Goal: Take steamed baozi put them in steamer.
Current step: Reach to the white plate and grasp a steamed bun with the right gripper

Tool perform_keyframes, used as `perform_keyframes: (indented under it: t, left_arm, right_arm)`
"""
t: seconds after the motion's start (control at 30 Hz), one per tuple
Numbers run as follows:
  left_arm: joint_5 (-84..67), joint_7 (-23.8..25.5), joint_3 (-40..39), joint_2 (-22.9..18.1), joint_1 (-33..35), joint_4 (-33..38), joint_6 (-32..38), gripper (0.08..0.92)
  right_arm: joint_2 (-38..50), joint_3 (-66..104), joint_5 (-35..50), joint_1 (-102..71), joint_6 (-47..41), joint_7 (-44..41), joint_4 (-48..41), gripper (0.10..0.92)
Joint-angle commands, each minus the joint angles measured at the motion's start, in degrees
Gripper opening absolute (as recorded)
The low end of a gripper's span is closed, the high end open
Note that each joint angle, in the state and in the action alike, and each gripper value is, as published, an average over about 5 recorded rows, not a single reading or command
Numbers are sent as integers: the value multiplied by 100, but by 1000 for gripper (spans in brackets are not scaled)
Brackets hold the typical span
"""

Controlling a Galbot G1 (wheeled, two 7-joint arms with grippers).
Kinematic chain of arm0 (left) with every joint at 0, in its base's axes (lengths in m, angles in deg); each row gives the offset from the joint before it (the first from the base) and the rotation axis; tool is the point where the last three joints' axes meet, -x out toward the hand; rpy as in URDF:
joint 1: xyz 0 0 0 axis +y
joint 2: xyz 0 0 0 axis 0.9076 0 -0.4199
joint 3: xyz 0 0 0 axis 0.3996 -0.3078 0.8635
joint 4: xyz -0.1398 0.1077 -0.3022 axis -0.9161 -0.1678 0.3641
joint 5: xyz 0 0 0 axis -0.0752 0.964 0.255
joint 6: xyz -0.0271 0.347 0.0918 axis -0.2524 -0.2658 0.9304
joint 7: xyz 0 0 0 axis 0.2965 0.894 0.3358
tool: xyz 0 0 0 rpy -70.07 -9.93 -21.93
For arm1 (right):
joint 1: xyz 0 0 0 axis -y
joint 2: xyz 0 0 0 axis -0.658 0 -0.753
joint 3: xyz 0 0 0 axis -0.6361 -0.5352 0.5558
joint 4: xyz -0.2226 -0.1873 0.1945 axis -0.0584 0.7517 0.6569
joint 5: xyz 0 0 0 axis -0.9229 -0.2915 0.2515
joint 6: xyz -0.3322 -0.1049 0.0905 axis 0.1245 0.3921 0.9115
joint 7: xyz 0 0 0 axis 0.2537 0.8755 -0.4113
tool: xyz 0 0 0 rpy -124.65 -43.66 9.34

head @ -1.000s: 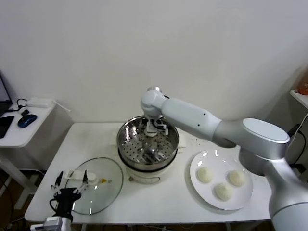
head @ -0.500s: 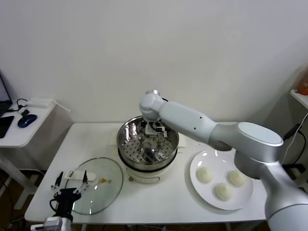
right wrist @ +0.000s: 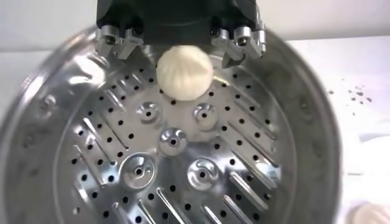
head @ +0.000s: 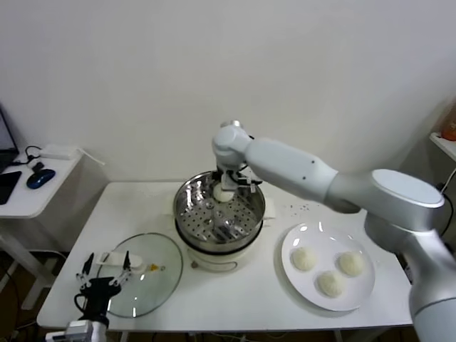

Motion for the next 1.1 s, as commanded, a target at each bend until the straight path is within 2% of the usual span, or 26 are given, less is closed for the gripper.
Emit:
perform_keyframes:
  t: [0.03,0.2,0.4,0.57,0.77,1.1]
  left_arm:
    - [-4,-3,-5,10,-8,23,-11,823]
    - [-24,-3,-47,14,-25,50,-19,823]
    - [5,0,-120,-3,-33,81,-20,823]
    - [4,0,-140,-9,-11,100,-8,823]
    - [-5,0,-141,-13,28,138,3,823]
    - [8,0,-144,-17,72,219,-7,823]
  right_arm:
    - [1774,-1648,3586,1757,-1835,83,1193,823]
    - [2582,-2411,5324,2213,-3133,404,1410,823]
    - [3477,-2647,6043,2077,-4074,633,1687,823]
    - [4034,-2613,6057,1627,-4454,728,1943,823]
    - [4386,-2427,5565,843,-4537,672,2029,823]
    - [4237,-1767,4901,-621,-4629,811,1796,823]
